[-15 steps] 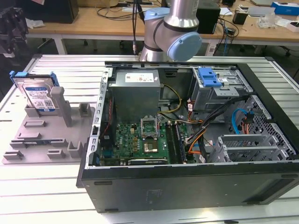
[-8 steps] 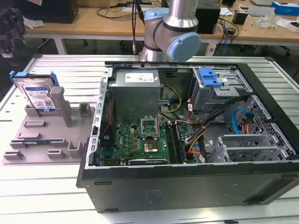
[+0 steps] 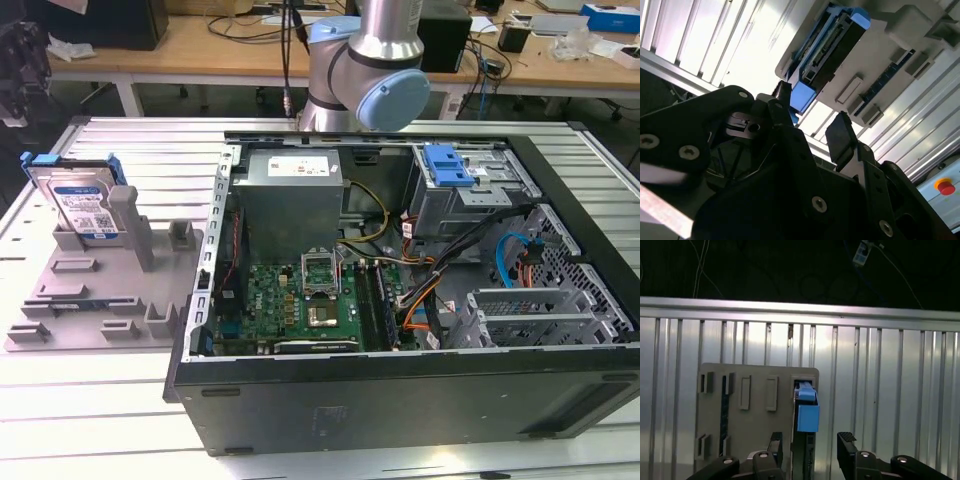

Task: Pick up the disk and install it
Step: 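Pick up the disk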

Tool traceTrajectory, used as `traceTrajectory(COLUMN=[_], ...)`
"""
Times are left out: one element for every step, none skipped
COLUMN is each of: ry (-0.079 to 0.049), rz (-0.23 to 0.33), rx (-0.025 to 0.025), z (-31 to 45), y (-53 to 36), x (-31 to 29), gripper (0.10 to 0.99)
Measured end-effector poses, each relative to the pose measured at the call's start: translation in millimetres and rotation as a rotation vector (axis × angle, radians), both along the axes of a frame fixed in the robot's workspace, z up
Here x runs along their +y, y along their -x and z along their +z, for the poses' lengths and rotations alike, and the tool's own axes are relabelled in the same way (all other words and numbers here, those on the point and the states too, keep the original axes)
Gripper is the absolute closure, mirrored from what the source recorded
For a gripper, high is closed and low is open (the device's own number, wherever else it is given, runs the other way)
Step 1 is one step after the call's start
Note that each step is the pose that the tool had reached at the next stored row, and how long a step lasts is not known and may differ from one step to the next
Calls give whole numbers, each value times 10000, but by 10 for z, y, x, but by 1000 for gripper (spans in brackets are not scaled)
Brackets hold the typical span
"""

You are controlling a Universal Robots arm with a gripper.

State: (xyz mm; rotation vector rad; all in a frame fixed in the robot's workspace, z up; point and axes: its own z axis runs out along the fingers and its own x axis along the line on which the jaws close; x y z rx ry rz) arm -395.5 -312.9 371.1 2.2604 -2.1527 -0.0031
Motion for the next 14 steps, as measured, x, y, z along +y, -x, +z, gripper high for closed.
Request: traceTrajectory(ry=[0,-1,-1,0,0,0,0,-1,-1,-2,-1,0,-1,-1], rz=[-21,-52,-105,-147,-180,-182,-182,-183,-184,-185,-199,-224,-265,-329], rx=[0,0,-2,-1,2,1,1,1,0,-2,-1,0,0,0], z=[-5,-7,-12,-14,-15,-16,-16,-16,-17,-21,-27,-31,-37,-41], y=[0,0,-1,-1,0,0,0,0,0,-1,-2,-2,-2,-3], x=[-25,-32,-36,-36,-36,-36,-37,-37,-37,-36,-36,-36,-36,-36], gripper=[529,529,529,529,529,529,529,529,529,529,529,529,529,529])
